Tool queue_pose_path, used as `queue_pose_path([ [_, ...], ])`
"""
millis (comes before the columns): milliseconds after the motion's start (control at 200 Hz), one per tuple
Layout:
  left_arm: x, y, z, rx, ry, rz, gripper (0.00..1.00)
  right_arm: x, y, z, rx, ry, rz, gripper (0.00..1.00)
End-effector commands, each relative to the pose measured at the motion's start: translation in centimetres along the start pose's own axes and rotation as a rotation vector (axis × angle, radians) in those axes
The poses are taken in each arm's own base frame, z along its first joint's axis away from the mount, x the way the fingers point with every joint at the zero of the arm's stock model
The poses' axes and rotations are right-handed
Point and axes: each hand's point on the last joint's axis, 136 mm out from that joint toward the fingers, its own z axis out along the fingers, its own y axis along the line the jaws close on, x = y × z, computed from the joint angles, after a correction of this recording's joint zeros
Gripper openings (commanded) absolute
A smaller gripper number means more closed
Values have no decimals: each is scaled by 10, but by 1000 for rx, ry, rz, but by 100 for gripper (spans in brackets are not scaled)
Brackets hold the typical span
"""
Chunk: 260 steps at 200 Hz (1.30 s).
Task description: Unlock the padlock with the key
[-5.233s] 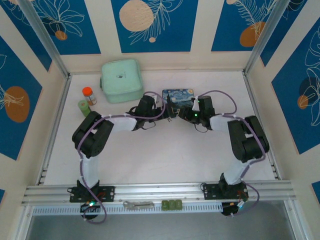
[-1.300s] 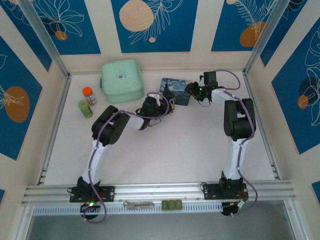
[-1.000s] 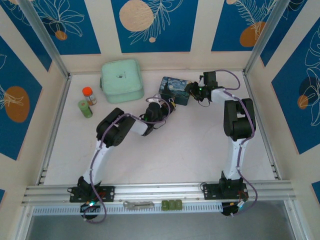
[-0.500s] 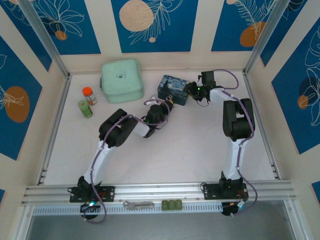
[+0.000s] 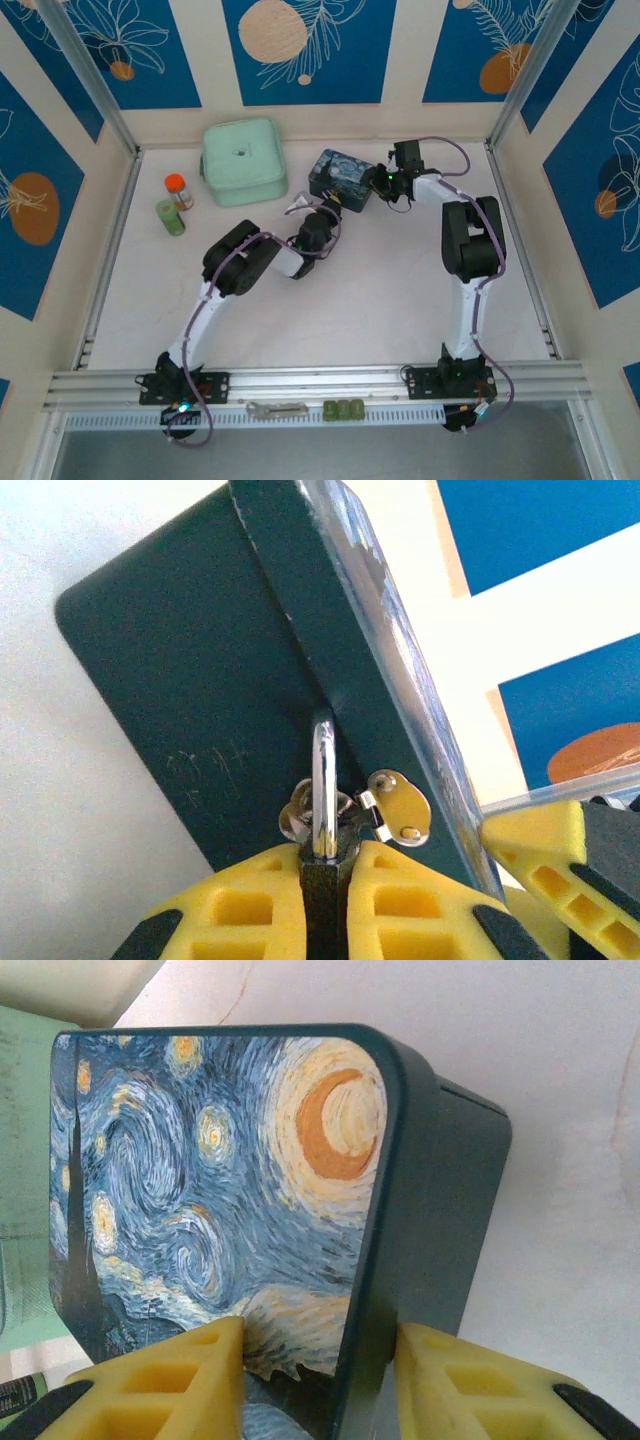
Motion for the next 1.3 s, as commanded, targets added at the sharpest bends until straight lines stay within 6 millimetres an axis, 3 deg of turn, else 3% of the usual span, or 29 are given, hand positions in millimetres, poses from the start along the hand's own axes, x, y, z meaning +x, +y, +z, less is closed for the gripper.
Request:
queue_pose_path([
  [0, -48, -14, 1, 45, -194, 11, 0, 41, -58, 16, 193, 126, 78, 39],
  [100, -58, -12, -3, 54, -219, 10, 0, 41, -60, 17, 204, 124, 78, 38],
  [240, -55, -23, -2, 99, -130, 85, 0, 41, -60, 18, 208, 128, 82, 39],
  [350, -62, -16, -13, 81, -125, 122, 0, 38, -61, 16, 214, 117, 82, 38],
  [495, -72, -3, -13, 81, -64, 99, 0, 36, -62, 16, 215, 117, 84, 38],
  [685, -45, -14, -8, 205, 164, 93, 0, 34, -57, 16, 212, 120, 59, 38],
  [965, -9, 3, -55, 238, 425, 82, 0, 30, -55, 13, 225, 121, 20, 38],
  [1105, -7, 23, -68, 210, 422, 74, 0, 34, -57, 14, 234, 127, 21, 38],
  [1295, -6, 31, -65, 247, 488, 62, 0, 34, -55, 13, 249, 136, -20, 37],
])
